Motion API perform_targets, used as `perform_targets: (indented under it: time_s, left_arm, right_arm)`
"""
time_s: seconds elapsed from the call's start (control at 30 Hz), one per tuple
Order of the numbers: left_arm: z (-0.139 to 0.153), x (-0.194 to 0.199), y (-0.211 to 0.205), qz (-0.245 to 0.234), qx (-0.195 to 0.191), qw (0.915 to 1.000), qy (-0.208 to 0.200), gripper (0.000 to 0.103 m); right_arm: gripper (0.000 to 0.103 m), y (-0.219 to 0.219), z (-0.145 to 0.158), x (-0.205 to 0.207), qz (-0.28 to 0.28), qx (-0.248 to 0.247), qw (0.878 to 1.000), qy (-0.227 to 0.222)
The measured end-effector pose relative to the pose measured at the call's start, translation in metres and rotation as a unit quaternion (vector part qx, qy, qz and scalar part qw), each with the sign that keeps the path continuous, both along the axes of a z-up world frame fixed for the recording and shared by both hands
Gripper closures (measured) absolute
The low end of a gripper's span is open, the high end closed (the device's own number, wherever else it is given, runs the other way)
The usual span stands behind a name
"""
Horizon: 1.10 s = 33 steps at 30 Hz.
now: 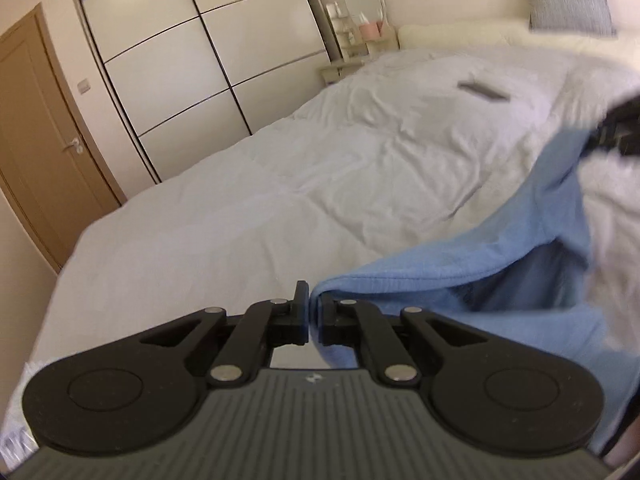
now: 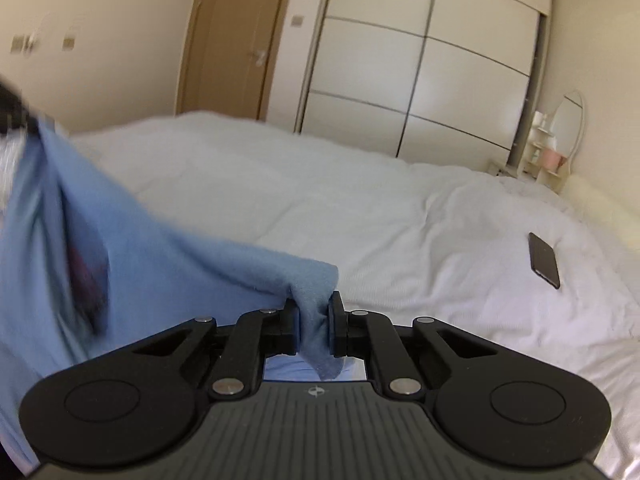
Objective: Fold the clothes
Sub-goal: 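Lower the blue T-shirt onto the open bed and open both grippers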
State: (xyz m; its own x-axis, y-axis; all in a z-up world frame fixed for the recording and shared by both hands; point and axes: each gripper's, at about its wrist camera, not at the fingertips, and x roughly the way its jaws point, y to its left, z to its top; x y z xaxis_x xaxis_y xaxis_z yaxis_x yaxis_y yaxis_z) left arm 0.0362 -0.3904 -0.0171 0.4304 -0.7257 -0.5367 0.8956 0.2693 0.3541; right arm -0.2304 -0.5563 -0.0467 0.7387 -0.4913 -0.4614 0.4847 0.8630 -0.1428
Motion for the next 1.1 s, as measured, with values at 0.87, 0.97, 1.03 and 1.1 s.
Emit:
perform_targets:
  time_s: [0.87,0.97,1.03,1.1]
  left_arm:
    - [-0.087,-0.088,-0.076,-0.144,0.058,0.9878,-0.017,0.050]
    - [-0.092,-0.083,-0.091,-0.133,0.060,0.9892,-0.017,0.095]
    - [-0.096,-0.080,-0.101,-0.125,0.061,0.9901,-0.018,0.103]
    - [-0.082,-0.061,-0.094,-0.093,0.030,0.9952,-0.011,0.103]
  right_arm:
    - [0.044,-0.033,0.025,0.086,0.063,0.152,0.983,-0.079]
    - [0.041,-0.045,0.002,0.048,0.018,0.182,0.979,-0.089]
    - [0.040,-0.048,-0.018,0.028,-0.006,0.213,0.973,-0.088]
    - [0.040,-0.046,-0.041,0.013,-0.022,0.246,0.965,-0.083]
